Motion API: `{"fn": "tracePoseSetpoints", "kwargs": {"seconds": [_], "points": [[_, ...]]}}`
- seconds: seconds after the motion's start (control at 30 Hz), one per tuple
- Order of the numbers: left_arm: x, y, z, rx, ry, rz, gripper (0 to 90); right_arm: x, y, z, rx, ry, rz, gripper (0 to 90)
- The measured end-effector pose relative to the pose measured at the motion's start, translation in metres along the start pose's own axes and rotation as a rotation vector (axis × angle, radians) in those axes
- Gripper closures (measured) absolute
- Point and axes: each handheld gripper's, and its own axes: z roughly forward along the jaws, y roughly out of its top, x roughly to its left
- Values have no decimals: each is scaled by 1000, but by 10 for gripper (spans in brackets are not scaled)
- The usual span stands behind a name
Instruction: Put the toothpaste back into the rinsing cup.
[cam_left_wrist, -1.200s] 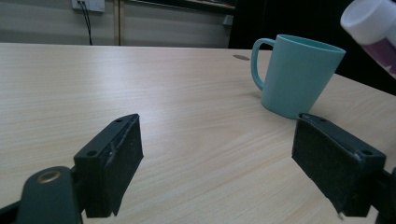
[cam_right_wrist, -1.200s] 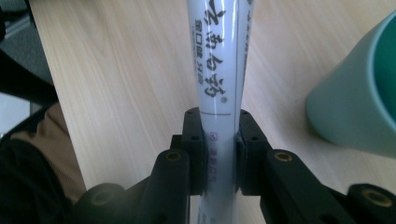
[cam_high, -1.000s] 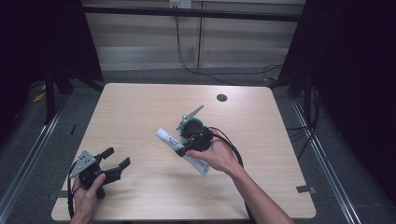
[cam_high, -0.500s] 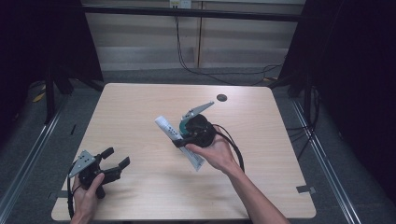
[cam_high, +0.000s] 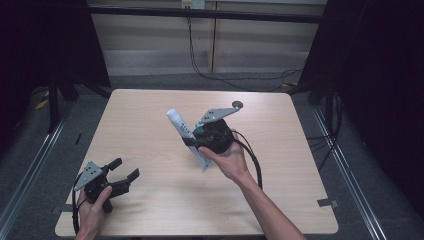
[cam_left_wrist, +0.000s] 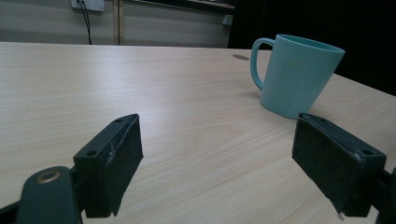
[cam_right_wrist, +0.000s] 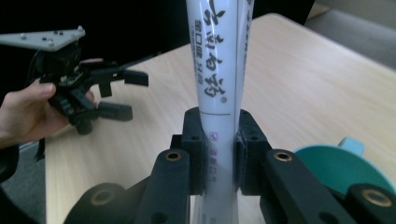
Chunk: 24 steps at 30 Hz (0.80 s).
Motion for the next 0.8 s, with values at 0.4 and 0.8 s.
{"fn": "tracePoseSetpoints", "kwargs": {"seconds": [0.4,0.8], "points": [[0,0,0,-2,6,-2,159,-6,8,-6,-152,-17,24,774],[1,0,-1,4,1,7,159,-15,12,-11,-244,-35,43,774]]}}
